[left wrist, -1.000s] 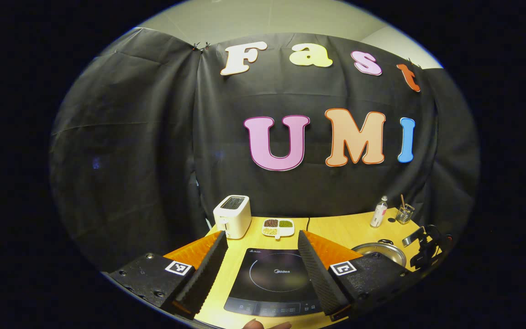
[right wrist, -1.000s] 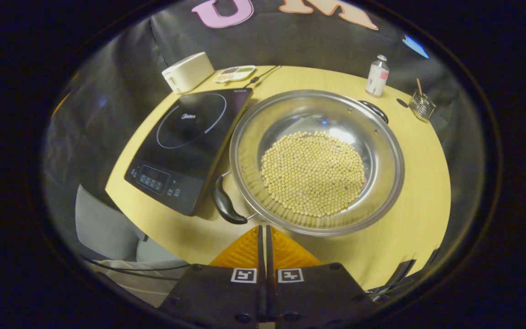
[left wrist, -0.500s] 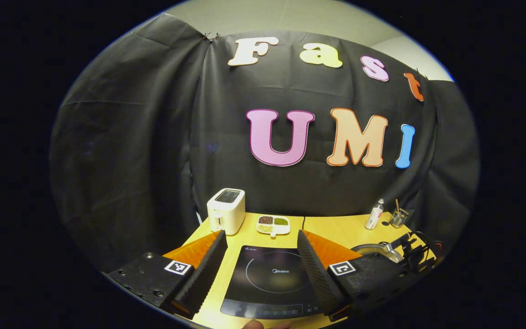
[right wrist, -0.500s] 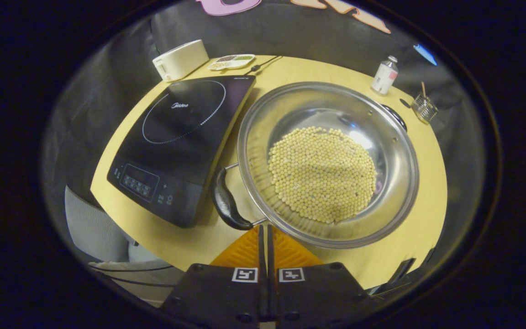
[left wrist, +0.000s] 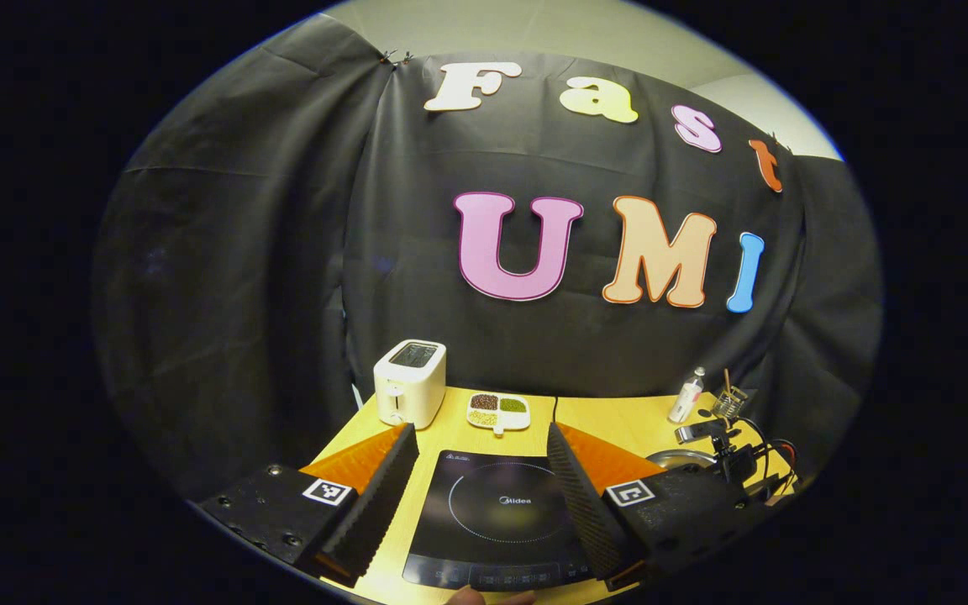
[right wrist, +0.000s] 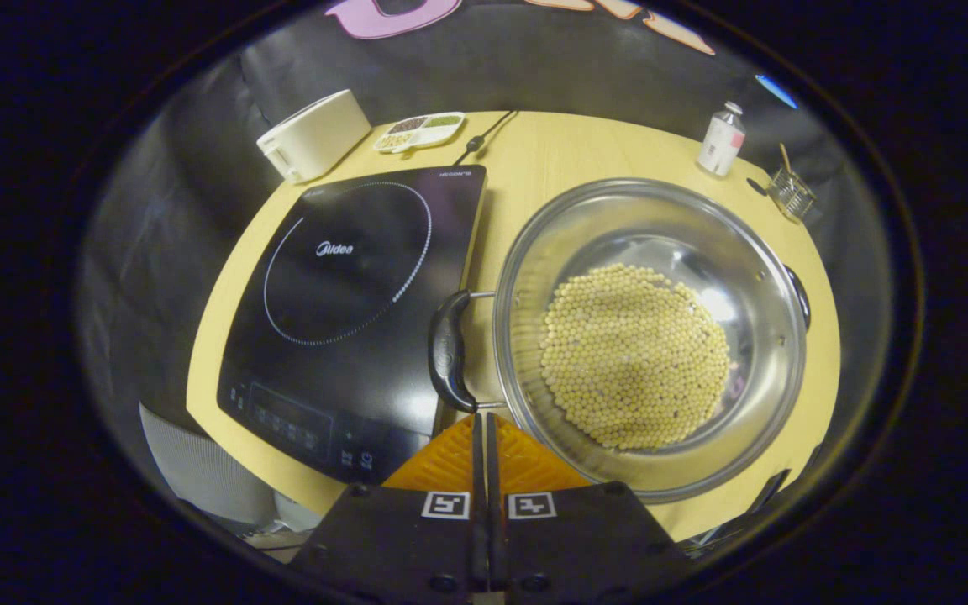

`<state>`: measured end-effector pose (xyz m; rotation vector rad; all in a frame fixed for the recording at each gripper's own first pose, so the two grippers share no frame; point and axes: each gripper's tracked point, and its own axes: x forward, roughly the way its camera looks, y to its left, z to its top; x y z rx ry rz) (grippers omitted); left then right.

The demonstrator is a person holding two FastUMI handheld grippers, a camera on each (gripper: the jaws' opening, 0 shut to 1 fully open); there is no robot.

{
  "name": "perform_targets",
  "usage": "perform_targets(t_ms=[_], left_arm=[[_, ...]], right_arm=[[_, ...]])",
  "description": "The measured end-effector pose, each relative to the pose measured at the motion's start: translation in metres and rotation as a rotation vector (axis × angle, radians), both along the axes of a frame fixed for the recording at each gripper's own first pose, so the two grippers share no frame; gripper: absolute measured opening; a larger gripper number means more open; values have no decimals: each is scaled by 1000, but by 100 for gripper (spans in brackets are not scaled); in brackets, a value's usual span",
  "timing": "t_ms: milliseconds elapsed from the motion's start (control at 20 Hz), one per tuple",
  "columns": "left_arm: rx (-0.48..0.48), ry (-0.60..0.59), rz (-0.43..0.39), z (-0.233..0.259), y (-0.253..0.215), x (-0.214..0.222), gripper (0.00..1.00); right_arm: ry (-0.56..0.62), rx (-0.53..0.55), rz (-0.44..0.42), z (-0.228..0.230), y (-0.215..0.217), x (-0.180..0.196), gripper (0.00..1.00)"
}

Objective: First push the handle of the pot to place it horizontally, then grasp the pot with both hands and set it on the induction cooktop.

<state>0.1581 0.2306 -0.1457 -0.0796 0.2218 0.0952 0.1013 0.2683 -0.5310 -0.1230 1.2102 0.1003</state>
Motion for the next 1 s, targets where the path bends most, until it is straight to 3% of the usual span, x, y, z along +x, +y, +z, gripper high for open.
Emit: perform_targets(t_ms=[400,450,500,700,800,900,1000], left_arm=[[-12,22,-25,-6,-1,5,94],[-21,26,-41,-8,-7,7,89],[-34,34,-61,-10,-15,9,94],[-119,127,-165,-41,-57,13,94],[-167,183,-208,-59,-80,15,94],[-214,245,-245,-77,-105,16,95],[-233,301,-262,-95,-122,17,95]], right_arm=[[-18,57,-41,16,4,17,2],[-33,73,-43,24,3,17,3],[-56,87,-46,33,-1,17,3],[-175,37,-113,68,-62,28,0],[-238,0,-164,86,-99,33,5],[-281,-17,-206,99,-127,37,18],[-286,-55,-210,103,-156,39,42]])
